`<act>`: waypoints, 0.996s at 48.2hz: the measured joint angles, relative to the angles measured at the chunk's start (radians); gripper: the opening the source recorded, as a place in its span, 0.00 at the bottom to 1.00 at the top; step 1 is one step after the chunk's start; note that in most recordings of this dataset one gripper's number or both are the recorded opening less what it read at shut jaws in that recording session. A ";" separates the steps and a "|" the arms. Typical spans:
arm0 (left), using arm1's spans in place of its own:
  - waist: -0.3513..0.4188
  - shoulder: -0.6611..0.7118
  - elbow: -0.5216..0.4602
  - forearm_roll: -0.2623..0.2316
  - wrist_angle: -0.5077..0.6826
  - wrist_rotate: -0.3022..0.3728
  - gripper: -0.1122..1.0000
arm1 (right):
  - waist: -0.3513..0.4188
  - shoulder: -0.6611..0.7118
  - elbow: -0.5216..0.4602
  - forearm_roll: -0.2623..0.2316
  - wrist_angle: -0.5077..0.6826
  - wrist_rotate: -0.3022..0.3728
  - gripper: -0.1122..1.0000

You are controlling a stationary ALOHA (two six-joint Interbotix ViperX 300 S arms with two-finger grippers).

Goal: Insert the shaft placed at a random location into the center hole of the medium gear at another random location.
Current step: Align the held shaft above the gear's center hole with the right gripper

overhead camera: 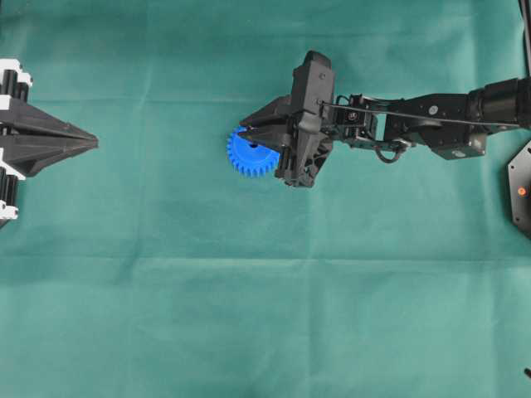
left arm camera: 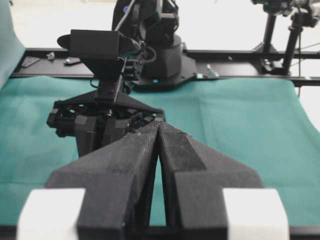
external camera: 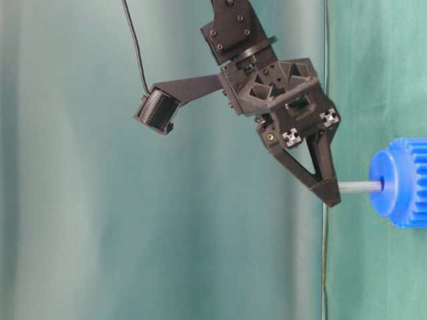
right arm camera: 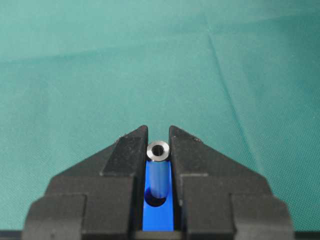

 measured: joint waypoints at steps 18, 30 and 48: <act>0.000 0.002 0.000 -0.002 0.000 0.000 0.10 | 0.000 -0.052 0.000 -0.002 0.058 0.000 0.22; -0.002 0.000 0.000 -0.002 0.000 0.000 0.10 | 0.000 -0.049 0.002 -0.002 0.057 0.000 0.22; -0.002 0.000 0.000 -0.002 -0.002 0.000 0.10 | 0.002 0.015 -0.012 -0.002 0.048 0.000 0.22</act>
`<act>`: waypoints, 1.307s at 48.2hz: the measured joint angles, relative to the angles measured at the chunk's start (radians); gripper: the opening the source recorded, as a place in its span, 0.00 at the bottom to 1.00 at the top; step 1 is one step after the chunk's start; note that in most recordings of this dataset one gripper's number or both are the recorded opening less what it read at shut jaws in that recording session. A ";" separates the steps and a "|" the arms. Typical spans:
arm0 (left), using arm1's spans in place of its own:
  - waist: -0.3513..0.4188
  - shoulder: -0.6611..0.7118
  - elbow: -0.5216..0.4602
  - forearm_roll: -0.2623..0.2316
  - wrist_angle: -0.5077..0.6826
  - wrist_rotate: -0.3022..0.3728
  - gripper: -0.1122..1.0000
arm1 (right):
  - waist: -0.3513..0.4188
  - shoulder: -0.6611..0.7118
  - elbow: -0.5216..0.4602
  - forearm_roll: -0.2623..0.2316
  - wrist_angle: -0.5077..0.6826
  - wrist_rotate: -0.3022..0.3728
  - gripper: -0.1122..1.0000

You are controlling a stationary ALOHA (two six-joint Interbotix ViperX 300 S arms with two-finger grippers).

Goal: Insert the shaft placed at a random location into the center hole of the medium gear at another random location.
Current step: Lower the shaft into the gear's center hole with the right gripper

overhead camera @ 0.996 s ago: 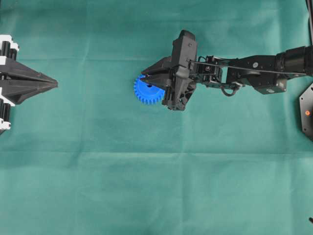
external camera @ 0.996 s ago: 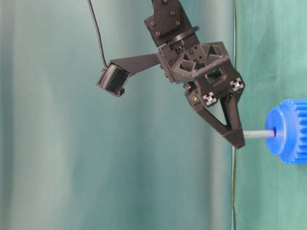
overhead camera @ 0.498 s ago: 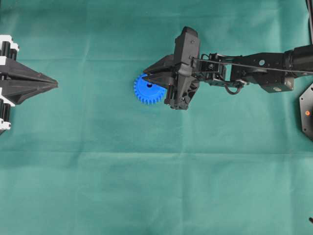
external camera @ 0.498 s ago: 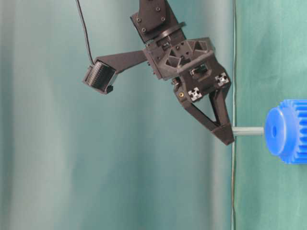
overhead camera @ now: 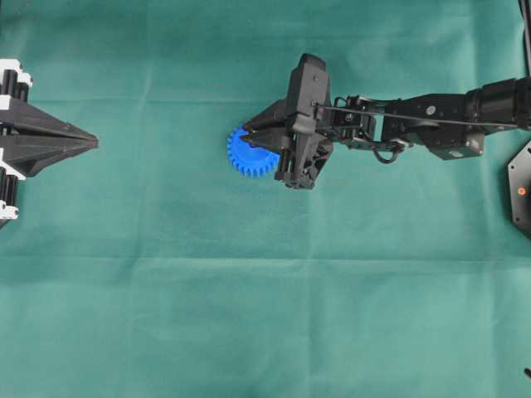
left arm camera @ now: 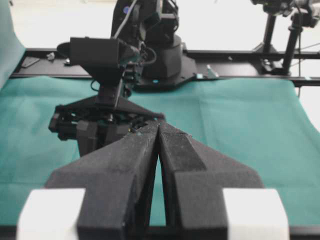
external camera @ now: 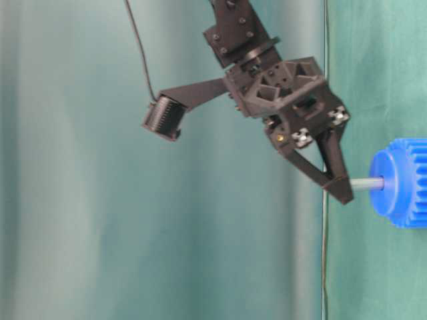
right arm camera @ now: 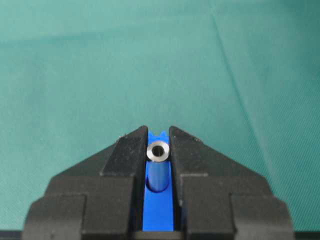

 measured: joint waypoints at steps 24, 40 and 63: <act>0.000 0.002 0.000 0.002 0.000 0.000 0.10 | 0.003 0.052 0.000 0.002 -0.031 0.000 0.22; 0.000 0.002 0.000 0.002 0.000 0.000 0.10 | 0.002 0.064 0.006 0.003 -0.037 0.000 0.22; 0.002 0.002 0.000 0.002 0.000 0.000 0.10 | 0.003 0.064 0.009 0.003 -0.041 0.000 0.23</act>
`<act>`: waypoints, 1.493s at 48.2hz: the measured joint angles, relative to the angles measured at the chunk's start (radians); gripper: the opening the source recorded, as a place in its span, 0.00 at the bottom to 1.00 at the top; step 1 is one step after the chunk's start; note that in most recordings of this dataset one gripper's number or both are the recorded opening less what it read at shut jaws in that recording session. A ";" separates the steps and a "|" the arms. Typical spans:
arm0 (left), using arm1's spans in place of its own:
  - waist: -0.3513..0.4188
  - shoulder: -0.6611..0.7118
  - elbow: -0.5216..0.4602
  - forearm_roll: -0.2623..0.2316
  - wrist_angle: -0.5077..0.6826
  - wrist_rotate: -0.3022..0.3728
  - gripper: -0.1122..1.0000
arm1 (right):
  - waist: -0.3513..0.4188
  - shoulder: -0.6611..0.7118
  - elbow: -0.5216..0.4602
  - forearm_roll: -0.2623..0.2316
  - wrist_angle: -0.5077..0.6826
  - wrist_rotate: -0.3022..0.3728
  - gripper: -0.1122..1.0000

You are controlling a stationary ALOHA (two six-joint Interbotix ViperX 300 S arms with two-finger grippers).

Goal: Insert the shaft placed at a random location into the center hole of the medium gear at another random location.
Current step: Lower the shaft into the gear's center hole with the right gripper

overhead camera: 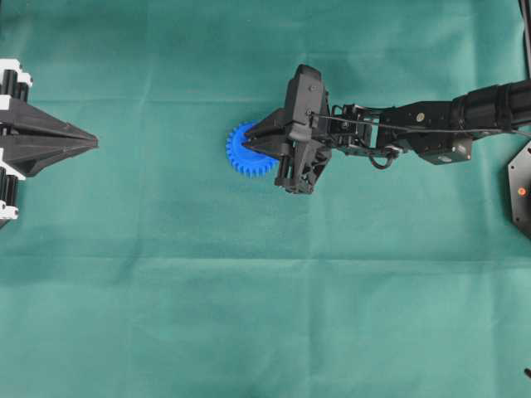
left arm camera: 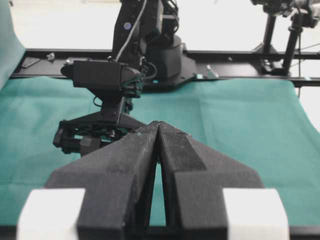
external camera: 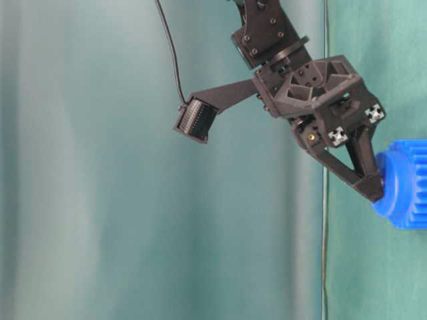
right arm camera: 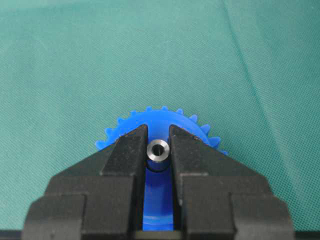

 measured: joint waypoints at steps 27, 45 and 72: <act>0.000 0.000 0.000 0.000 0.000 0.000 0.10 | 0.002 -0.038 0.009 0.000 0.018 0.000 0.80; 0.000 -0.002 0.000 0.000 0.000 0.000 0.10 | 0.000 -0.186 0.012 -0.003 0.110 0.000 0.80; 0.000 -0.002 0.000 0.000 0.000 0.000 0.10 | 0.000 -0.239 0.061 -0.003 0.118 0.000 0.80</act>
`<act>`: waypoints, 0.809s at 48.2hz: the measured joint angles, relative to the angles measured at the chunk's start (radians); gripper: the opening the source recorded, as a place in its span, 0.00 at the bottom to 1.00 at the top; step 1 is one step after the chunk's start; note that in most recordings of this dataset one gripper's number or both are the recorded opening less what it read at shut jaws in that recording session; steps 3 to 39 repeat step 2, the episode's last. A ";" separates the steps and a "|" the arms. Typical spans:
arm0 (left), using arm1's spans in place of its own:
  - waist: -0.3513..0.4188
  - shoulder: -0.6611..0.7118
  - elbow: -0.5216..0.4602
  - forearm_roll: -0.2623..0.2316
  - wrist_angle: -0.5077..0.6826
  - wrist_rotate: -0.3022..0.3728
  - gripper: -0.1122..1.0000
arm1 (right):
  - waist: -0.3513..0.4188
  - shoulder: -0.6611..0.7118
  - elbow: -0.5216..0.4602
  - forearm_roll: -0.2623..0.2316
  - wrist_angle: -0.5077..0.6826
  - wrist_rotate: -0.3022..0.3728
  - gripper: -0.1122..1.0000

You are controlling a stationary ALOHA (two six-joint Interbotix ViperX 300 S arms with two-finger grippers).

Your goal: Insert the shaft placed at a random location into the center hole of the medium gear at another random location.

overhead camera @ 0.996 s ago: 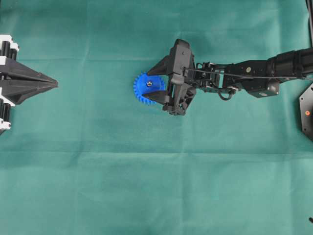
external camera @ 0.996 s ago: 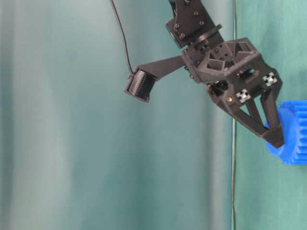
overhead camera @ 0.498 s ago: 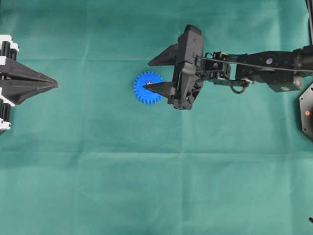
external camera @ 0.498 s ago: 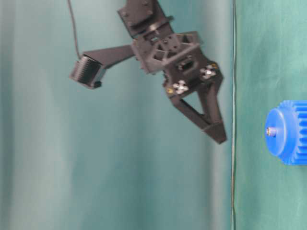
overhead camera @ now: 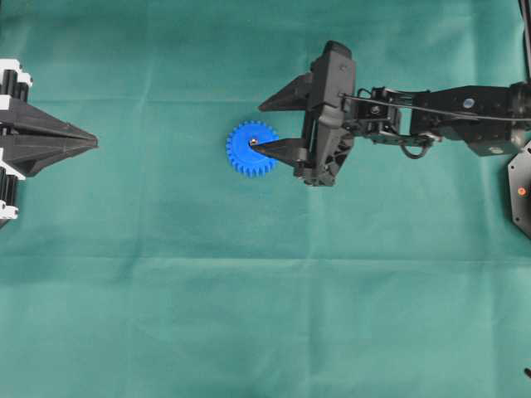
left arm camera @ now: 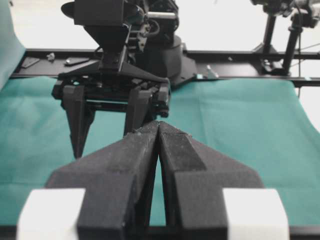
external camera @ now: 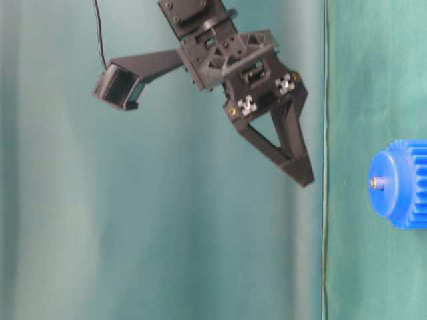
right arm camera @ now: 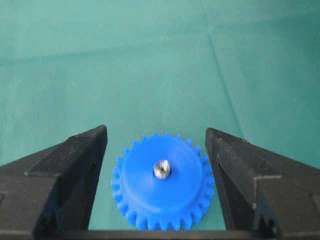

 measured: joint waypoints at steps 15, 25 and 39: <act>0.000 0.000 0.000 0.000 0.000 0.000 0.10 | 0.000 -0.012 0.012 0.000 0.000 0.000 0.80; 0.000 0.000 0.000 0.000 0.000 0.000 0.10 | 0.000 -0.012 0.012 0.000 0.000 0.000 0.80; 0.000 0.000 0.000 0.000 0.000 0.000 0.10 | 0.000 -0.012 0.012 0.000 0.000 0.000 0.80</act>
